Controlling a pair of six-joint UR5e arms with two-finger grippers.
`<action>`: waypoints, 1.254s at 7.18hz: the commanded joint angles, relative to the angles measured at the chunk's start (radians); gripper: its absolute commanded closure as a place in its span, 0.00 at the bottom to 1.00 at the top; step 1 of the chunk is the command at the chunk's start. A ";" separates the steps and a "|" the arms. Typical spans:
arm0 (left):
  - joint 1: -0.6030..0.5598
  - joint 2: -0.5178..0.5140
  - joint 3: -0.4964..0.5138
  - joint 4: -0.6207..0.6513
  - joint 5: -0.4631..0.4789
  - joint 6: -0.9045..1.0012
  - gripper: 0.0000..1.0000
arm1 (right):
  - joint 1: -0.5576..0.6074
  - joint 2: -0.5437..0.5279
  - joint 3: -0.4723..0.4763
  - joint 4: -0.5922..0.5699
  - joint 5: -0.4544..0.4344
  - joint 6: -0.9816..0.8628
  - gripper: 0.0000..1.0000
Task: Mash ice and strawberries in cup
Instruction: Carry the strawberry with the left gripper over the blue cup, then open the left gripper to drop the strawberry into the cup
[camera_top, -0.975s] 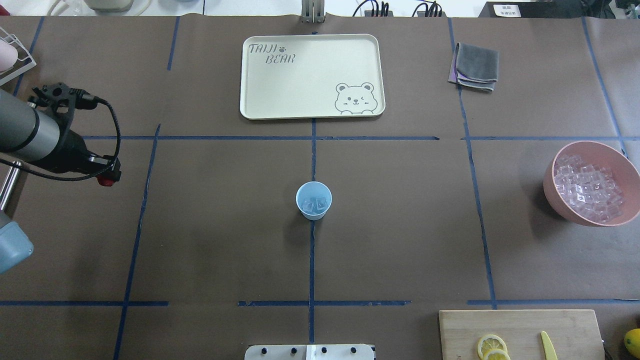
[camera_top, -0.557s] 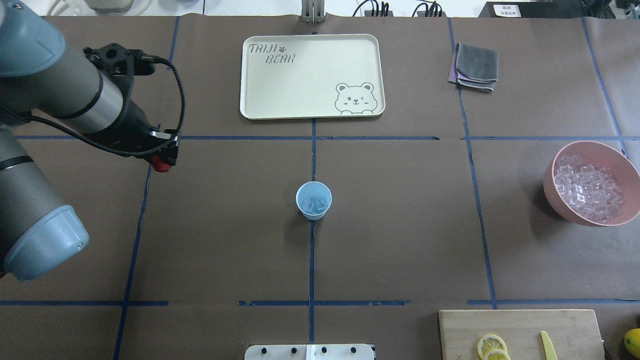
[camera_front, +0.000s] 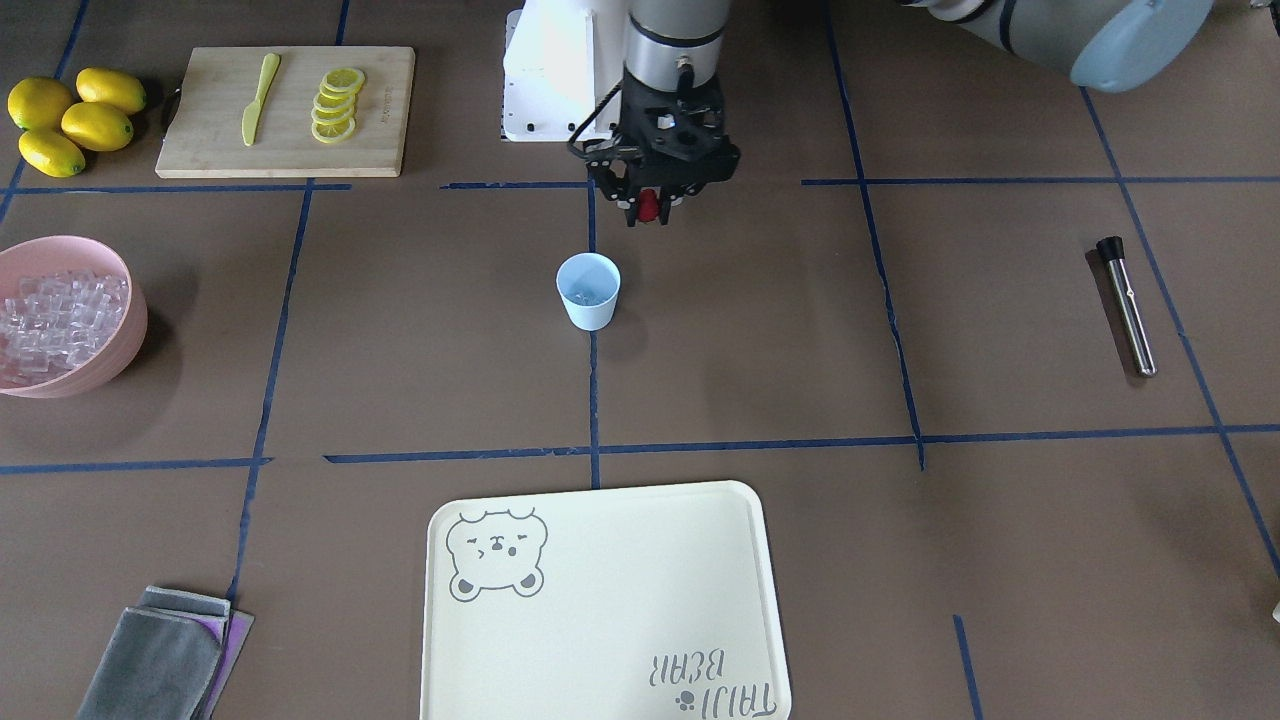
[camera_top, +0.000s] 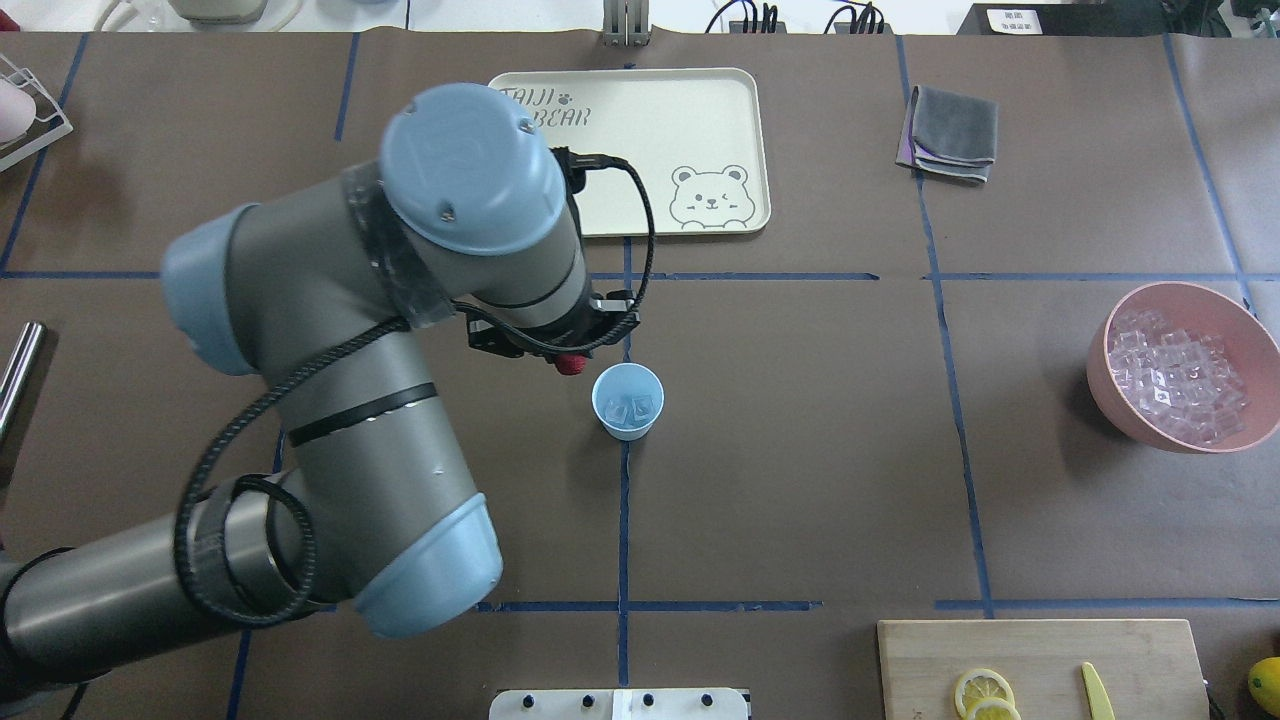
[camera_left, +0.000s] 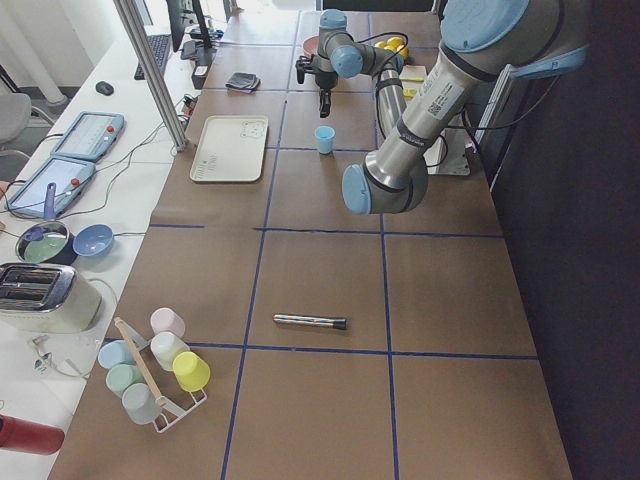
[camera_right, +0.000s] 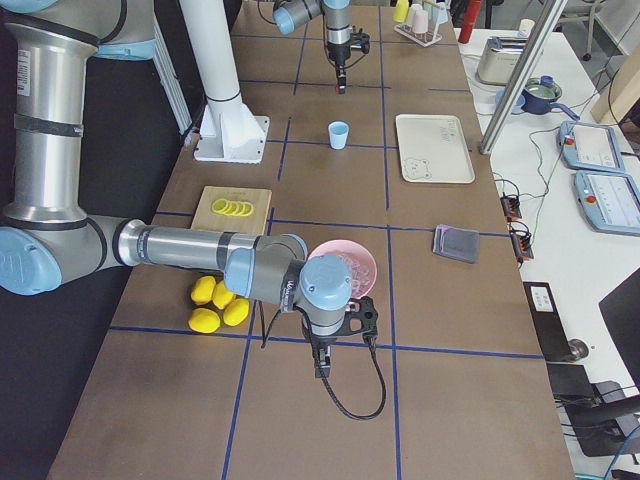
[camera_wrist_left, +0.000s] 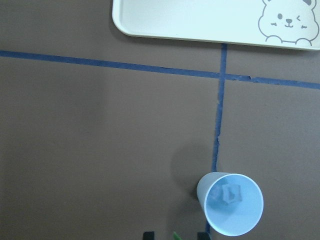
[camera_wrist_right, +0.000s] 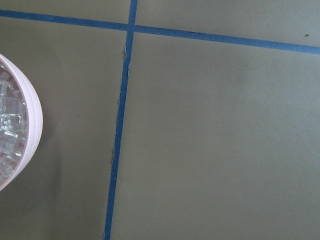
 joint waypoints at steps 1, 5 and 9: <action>0.062 -0.046 0.143 -0.111 0.072 -0.061 0.99 | 0.000 0.000 0.000 0.002 0.000 0.000 0.00; 0.074 -0.043 0.153 -0.113 0.073 -0.060 0.18 | 0.000 0.000 0.000 0.002 0.000 0.000 0.00; 0.071 -0.034 0.131 -0.113 0.081 -0.048 0.00 | 0.000 0.000 0.000 0.003 0.002 0.000 0.00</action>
